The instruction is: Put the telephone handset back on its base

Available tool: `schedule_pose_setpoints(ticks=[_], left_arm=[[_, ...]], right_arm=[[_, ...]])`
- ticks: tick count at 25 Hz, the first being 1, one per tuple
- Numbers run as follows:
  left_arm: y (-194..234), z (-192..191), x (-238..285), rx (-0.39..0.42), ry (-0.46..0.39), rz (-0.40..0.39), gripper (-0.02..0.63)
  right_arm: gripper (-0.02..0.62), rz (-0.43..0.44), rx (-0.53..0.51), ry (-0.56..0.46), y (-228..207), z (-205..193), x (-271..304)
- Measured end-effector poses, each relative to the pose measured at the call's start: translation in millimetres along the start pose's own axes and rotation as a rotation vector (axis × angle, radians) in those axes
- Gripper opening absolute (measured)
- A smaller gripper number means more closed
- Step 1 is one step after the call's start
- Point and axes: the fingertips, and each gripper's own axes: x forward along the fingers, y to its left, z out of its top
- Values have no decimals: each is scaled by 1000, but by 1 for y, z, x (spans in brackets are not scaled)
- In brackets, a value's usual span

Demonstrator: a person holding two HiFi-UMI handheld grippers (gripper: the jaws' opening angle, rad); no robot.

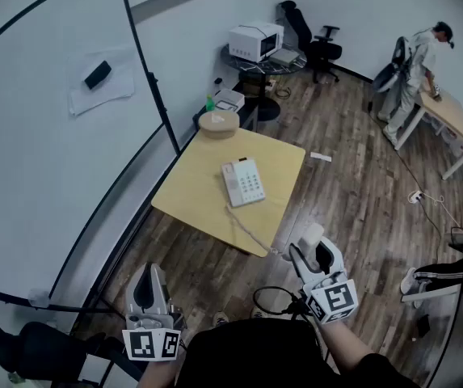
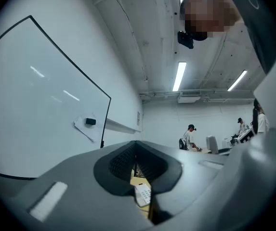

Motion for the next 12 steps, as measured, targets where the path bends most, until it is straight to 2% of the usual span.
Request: schedule_pose_setpoints(ticks=[6,12], left_arm=[[2,-2,1,-3,1,-13,0],[8,-6,0,-17,7,-11,0]], right_arm=[[221,8,11,6,7,-3,5],[222,24,58,-36,10,7,8]])
